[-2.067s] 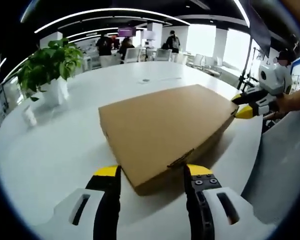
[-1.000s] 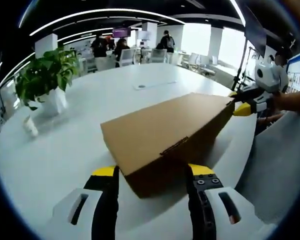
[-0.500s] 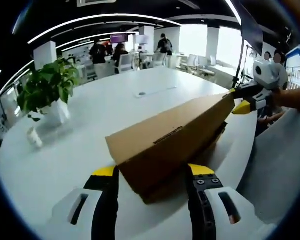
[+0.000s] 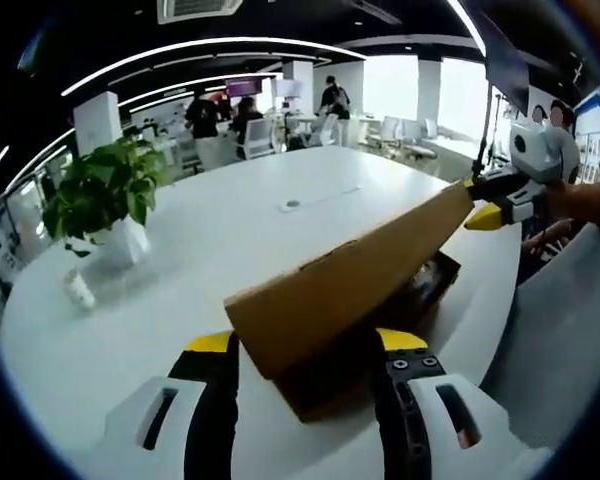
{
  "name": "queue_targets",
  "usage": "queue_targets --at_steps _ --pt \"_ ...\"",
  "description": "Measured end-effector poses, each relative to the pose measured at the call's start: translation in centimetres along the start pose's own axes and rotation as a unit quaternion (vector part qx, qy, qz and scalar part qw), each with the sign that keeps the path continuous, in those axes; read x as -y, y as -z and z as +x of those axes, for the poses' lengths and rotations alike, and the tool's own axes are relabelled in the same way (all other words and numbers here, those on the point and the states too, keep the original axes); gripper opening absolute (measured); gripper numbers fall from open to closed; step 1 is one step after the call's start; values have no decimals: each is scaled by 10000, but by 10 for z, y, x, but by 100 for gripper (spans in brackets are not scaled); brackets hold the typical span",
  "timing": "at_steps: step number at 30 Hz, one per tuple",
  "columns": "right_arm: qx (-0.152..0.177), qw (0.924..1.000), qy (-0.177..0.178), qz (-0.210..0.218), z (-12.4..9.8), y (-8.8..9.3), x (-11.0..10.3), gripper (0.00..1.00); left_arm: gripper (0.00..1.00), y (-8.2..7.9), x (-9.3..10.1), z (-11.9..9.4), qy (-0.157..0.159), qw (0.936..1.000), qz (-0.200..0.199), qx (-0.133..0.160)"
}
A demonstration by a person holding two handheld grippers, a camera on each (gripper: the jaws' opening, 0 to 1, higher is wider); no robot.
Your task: Operate the shoe box by opening the lid, removing the specified soft item, and placing it in the target area until the item is outside and the box remains undamaged.
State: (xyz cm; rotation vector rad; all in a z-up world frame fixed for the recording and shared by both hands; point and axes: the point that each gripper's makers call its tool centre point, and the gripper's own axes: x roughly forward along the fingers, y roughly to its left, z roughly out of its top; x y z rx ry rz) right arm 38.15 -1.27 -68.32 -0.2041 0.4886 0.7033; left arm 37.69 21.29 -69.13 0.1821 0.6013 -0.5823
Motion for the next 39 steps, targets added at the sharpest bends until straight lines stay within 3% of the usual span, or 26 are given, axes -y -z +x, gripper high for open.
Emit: queue_targets --at_steps 15,39 --pt "136 9999 106 1 3 -16 12 36 51 -19 -9 1 -98 9998 -25 160" --pt "306 9991 277 -19 13 -40 35 31 38 -46 -34 9 -343 9986 -23 403"
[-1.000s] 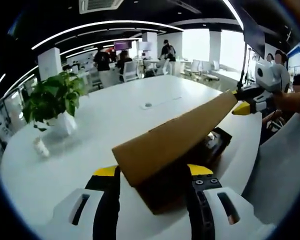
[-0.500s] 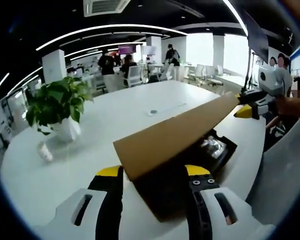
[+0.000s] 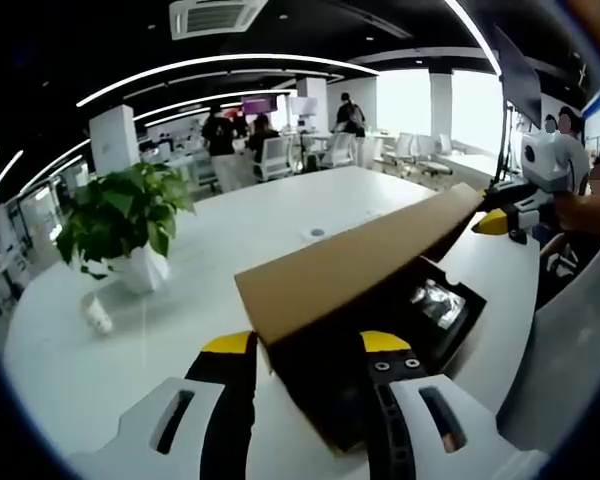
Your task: Operate the shoe box by opening the lid, removing the specified soft item, and placing it in the target area until the item is outside and the box remains undamaged.
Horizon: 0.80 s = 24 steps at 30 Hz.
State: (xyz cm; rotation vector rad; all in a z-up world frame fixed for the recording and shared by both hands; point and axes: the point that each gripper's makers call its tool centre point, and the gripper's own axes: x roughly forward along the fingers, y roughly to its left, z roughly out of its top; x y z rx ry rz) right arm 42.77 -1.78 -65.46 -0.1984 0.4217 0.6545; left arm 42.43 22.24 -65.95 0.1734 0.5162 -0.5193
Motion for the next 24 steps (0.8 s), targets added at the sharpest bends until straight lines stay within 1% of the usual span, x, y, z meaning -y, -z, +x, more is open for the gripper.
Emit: queue_targets --at_steps 8,10,16,17,21,24 --pt "63 9999 57 70 5 -6 6 30 34 -6 -7 4 -63 10000 55 45" --pt "62 9999 72 69 7 -8 8 30 32 -8 -10 5 -67 10000 31 62" --pt "84 9998 94 127 9 -11 13 28 26 -12 -16 8 -146 9998 125 73" --pt "90 9998 99 131 9 -11 13 28 24 -13 -18 9 -181 9997 131 73" --pt "103 9998 119 125 10 -12 15 28 10 -14 -30 10 -386 9991 171 72" --pt "117 9998 129 120 11 -14 17 27 4 -16 -36 11 -484 9987 91 116"
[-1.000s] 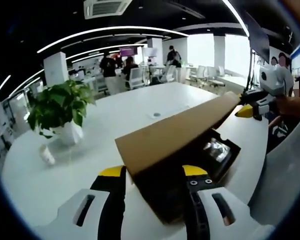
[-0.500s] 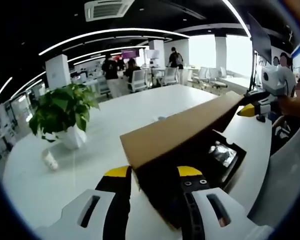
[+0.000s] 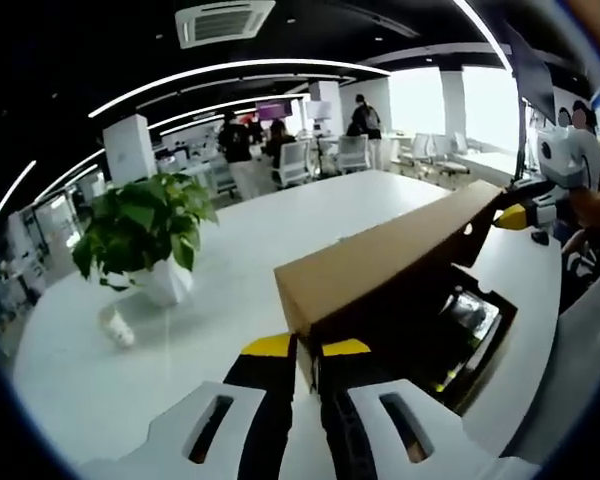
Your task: Operate the shoe box by opening the lid, removing the specified soft item, and placing it in the target area until the item is outside and the box remains undamaged.
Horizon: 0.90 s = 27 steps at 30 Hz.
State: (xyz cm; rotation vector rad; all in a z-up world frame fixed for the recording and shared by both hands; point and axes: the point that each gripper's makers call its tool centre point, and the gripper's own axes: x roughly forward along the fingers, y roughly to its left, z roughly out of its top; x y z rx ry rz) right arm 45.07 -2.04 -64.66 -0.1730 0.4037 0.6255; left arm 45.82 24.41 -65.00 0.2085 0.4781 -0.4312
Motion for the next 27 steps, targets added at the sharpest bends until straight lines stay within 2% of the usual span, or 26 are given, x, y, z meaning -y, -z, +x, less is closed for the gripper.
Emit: queue_targets --at_steps 9,15,27 --pt "56 9998 111 -143 6 -2 8 25 3 -5 -4 6 -1 10000 -37 25" --pt "-105 9997 217 -81 10 12 17 22 3 -7 -4 10 30 10000 -10 -26" --pt "-349 9992 192 -23 11 35 19 20 3 -11 -8 16 -1 10000 -96 -26"
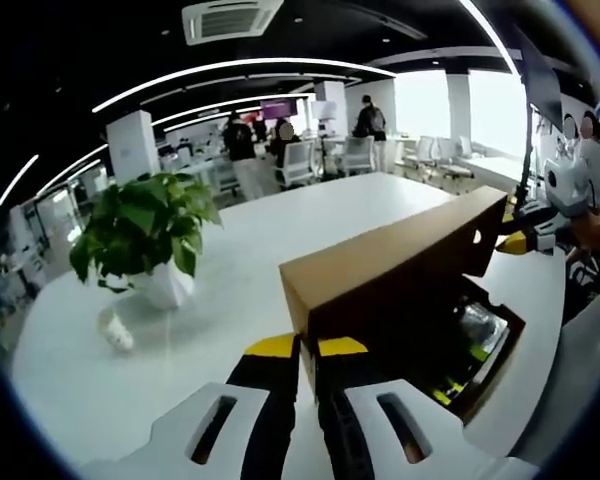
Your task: Operate the shoe box by opening the lid, removing the specified soft item, and placing it in the target area until the item is outside and the box remains undamaged.
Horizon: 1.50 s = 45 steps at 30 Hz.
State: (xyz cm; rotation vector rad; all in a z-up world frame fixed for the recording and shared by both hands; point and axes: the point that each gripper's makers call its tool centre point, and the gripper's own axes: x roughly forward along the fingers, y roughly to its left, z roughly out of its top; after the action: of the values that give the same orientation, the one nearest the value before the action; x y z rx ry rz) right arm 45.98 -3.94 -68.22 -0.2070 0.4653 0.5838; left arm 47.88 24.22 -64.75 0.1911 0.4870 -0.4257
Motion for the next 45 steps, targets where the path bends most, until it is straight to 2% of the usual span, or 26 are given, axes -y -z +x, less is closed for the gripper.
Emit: queue_targets --at_steps 12,19,45 --pt "-320 9995 4 51 10 29 3 17 2 -5 -4 8 17 10000 -42 6" --pt "-459 9989 26 -1 18 39 6 14 2 -7 -6 12 34 10000 -48 6" --pt "-660 9976 68 -213 41 49 13 0 2 -14 -14 26 80 9999 -106 -5"
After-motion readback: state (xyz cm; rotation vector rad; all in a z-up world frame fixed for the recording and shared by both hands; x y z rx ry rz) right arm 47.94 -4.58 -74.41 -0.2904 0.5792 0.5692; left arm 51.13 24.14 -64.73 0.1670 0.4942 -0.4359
